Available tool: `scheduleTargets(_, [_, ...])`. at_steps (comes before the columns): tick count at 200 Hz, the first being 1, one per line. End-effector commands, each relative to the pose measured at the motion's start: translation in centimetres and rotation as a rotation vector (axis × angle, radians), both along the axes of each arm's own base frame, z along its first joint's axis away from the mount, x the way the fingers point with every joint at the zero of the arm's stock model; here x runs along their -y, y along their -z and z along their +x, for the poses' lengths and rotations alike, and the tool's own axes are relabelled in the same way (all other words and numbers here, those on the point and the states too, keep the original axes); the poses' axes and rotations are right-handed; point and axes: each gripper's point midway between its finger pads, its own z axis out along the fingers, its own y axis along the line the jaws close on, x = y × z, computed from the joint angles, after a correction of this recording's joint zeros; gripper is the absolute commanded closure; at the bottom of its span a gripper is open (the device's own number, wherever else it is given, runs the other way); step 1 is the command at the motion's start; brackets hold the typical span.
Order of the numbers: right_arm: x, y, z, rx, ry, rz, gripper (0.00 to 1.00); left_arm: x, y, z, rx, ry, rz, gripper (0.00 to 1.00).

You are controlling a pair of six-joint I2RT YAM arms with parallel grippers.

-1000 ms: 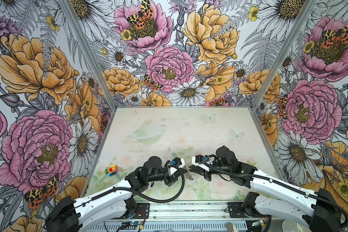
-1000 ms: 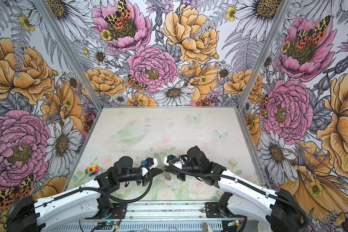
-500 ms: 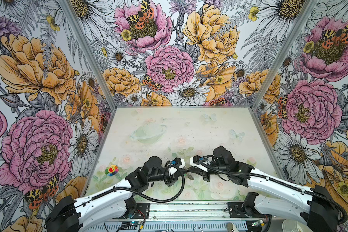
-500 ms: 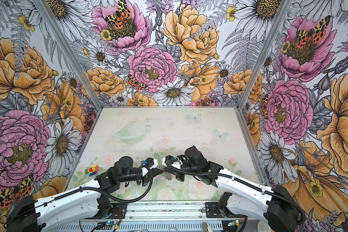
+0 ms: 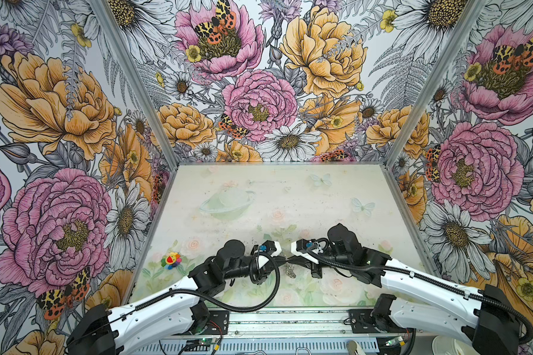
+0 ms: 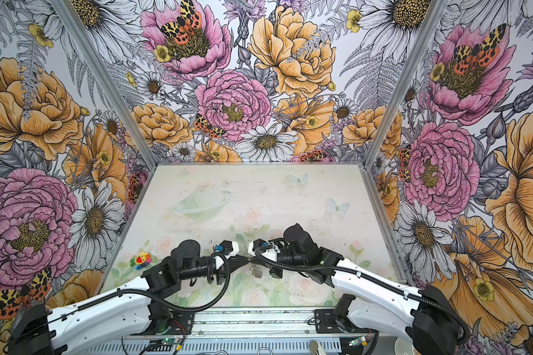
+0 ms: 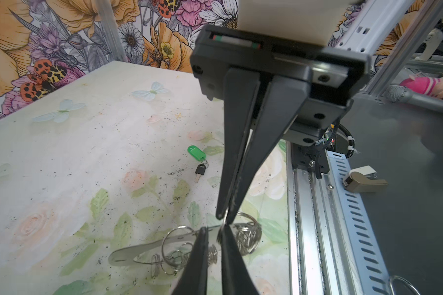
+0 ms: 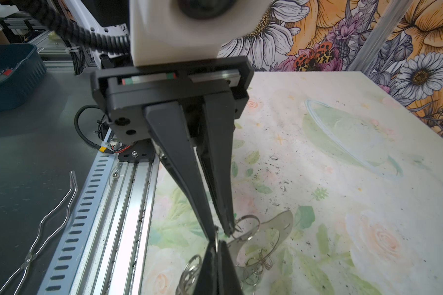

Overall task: Attach keys to a key ring
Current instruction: Pass the keyring.

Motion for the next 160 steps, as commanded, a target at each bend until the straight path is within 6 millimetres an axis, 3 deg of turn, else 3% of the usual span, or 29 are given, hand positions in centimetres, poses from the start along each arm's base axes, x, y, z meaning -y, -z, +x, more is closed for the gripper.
scheduleTargets(1, [-0.1,-2.4,-0.2,0.031,-0.008,0.072,1.0,-0.5,-1.1,0.8,0.036,-0.043,-0.054,0.82])
scheduleTargets(51, [-0.1,-4.9,-0.5,0.041,-0.022,0.2,1.0,-0.8,-1.7,0.5,0.03,-0.023,-0.11,0.81])
scheduleTargets(84, [-0.5,-5.5,-0.5,0.037,-0.035,0.236,1.0,-0.9,-3.1,-0.5,0.039,0.018,-0.175,0.8])
scheduleTargets(160, [-1.0,-6.7,-0.7,0.039,-0.059,0.327,1.0,-0.7,-3.8,-1.4,0.024,0.08,-0.223,0.81])
